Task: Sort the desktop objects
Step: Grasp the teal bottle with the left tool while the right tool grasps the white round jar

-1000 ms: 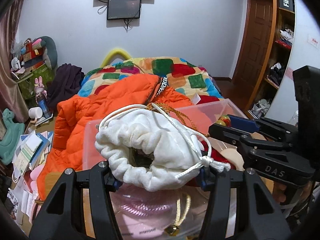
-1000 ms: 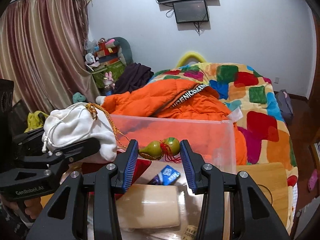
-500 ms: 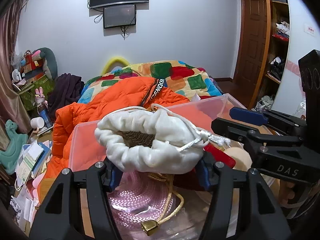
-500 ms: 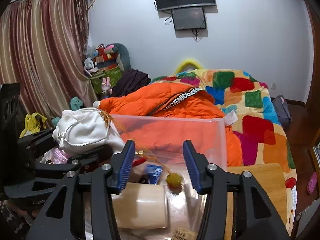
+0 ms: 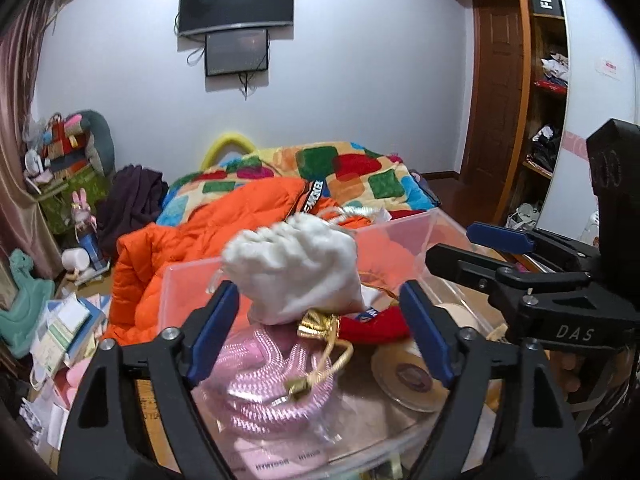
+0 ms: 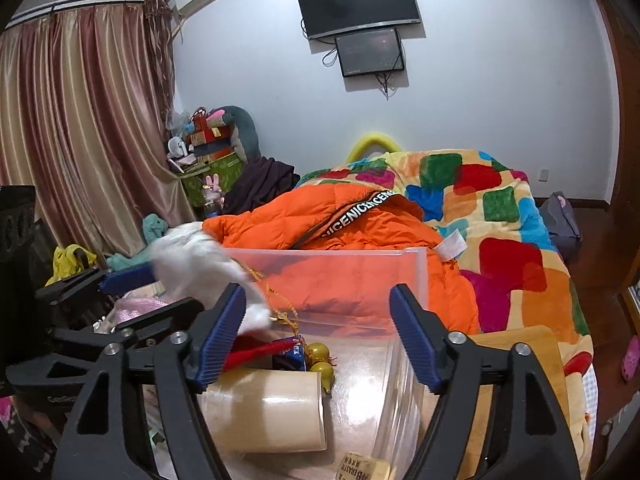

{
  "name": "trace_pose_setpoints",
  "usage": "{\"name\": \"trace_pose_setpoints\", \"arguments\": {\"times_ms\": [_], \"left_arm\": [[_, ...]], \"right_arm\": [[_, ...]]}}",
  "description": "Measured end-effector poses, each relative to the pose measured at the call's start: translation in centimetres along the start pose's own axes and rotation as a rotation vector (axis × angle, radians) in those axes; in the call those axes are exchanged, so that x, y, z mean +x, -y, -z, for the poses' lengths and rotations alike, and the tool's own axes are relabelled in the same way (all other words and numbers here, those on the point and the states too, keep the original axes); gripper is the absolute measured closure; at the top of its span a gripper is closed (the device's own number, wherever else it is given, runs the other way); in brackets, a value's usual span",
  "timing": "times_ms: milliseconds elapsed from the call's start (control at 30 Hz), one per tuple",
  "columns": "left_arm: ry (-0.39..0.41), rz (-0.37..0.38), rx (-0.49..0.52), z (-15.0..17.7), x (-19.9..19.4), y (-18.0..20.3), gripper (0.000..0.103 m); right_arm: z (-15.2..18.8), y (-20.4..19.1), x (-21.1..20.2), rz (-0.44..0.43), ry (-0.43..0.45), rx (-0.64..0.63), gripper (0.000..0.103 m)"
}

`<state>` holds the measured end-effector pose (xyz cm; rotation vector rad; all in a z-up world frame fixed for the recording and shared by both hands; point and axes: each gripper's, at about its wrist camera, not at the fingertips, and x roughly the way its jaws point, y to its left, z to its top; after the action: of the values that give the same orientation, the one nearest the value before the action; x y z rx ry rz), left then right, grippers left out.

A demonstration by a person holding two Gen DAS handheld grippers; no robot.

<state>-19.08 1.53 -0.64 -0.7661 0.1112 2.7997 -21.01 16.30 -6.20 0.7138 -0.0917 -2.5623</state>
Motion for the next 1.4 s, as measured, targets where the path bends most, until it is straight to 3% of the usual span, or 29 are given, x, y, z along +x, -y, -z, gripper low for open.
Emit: {"name": "trace_pose_setpoints", "arguments": {"times_ms": [267, 467, 633, 833, 1100, 1200, 1333, 1400], "left_arm": [[0.034, -0.018, 0.029, 0.5, -3.2, 0.9, 0.008], [0.016, -0.009, -0.046, 2.0, -5.5, -0.4, 0.008], [-0.032, -0.024, -0.114, 4.9, -6.6, -1.2, 0.008], [-0.088, -0.069, -0.132, 8.9, -7.1, -1.1, 0.008], [-0.17, -0.045, -0.123, 11.2, -5.6, -1.0, 0.008], [-0.168, -0.017, -0.107, 11.0, -5.6, -0.9, 0.011], [-0.208, -0.009, -0.095, 11.0, -4.5, -0.5, 0.033], [-0.221, -0.011, -0.081, 11.0, -4.2, -0.1, 0.036]], "right_arm": [[0.7, -0.4, -2.9, 0.002, 0.018, 0.014, 0.028], [2.1, -1.2, -6.3, 0.02, 0.048, 0.017, 0.015], [3.6, -1.9, -8.2, 0.018, 0.049, 0.025, 0.015], [5.5, -2.7, -8.3, -0.008, 0.012, 0.049, 0.015], [7.2, -3.7, -6.1, -0.045, -0.094, 0.047, 0.015], [7.7, -4.2, -5.3, -0.05, -0.127, 0.038, 0.015], [8.4, -4.8, -4.3, -0.053, -0.167, 0.02, 0.015], [8.6, -5.1, -3.9, -0.044, -0.176, 0.009, 0.015]]}}
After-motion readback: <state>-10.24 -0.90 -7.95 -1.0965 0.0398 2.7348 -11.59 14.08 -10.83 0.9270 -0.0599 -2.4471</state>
